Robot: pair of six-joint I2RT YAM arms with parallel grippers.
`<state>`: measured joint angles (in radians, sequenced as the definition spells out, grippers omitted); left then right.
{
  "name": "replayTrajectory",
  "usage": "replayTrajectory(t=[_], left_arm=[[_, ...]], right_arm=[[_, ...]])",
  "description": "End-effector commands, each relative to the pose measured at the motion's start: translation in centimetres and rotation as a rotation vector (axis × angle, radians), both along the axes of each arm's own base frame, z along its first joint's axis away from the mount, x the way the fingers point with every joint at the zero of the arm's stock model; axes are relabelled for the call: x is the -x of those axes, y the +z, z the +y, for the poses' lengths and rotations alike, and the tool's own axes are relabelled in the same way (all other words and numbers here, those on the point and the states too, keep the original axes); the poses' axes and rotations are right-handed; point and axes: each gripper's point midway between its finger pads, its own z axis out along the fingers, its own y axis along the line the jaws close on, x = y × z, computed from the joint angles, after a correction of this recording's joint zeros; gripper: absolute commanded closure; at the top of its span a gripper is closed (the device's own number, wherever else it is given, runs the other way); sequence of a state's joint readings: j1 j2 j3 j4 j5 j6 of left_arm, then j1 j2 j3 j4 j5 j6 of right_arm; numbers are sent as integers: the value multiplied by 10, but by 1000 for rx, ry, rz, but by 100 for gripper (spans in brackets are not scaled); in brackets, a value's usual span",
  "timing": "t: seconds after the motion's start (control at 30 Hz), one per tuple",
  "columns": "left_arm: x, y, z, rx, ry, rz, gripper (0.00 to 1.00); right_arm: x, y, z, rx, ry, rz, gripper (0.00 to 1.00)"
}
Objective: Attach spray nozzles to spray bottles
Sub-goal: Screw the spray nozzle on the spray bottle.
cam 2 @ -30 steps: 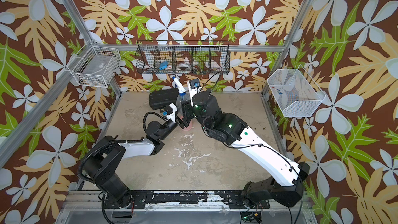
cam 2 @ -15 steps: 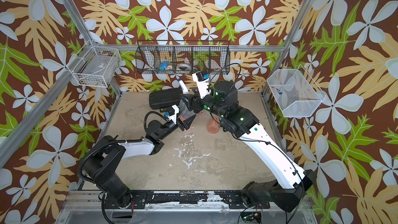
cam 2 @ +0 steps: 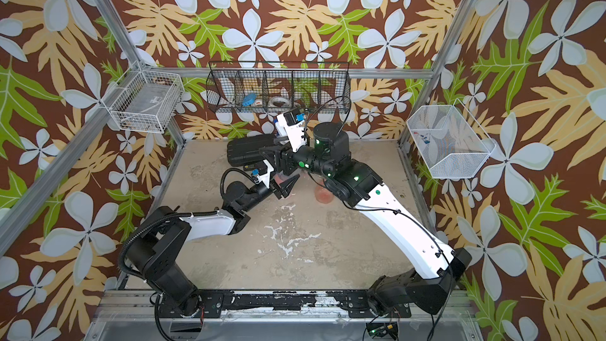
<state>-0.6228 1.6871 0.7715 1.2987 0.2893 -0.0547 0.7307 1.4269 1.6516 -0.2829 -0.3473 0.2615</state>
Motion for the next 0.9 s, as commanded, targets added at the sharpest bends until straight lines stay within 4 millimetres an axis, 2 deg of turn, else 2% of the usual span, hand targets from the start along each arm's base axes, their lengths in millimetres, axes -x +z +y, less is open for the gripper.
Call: replayTrajectory(t=[0.0, 0.07, 0.2, 0.3, 0.57, 0.87], left_arm=[[1, 8, 1, 22, -10, -16, 46], [2, 7, 0, 15, -9, -17, 46], [2, 5, 1, 6, -5, -17, 46], [2, 6, 0, 14, -9, -14, 46], [2, 8, 0, 14, -10, -19, 46], [1, 6, -1, 15, -13, -7, 46]], right_arm=[[-3, 11, 1, -28, -20, -21, 42], [-8, 17, -11, -28, -91, -42, 41], [-24, 27, -41, -64, -189, -49, 33], [-35, 23, -52, -63, -225, -26, 31], [-39, -1, -40, -34, -179, 41, 30], [-28, -5, -25, -77, -79, 89, 38]])
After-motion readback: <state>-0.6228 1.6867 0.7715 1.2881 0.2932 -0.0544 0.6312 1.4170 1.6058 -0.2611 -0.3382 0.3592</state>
